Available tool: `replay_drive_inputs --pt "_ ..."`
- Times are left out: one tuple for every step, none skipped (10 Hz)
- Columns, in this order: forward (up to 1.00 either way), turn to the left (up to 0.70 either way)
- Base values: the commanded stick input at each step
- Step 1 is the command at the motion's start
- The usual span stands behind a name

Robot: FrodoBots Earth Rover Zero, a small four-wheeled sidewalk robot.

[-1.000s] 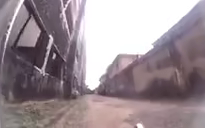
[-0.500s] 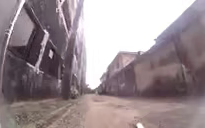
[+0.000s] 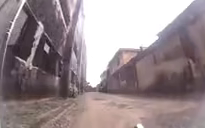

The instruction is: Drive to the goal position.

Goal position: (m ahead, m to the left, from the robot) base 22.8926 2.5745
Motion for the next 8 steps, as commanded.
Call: replay_drive_inputs --pt "0.23 0.01" --pt "0.33 0.02" --pt "0.43 0.02" --pt "0.53 0.03" --pt "0.62 0.03" --pt "0.72 0.03" --pt "0.82 0.04" --pt "0.85 0.05"
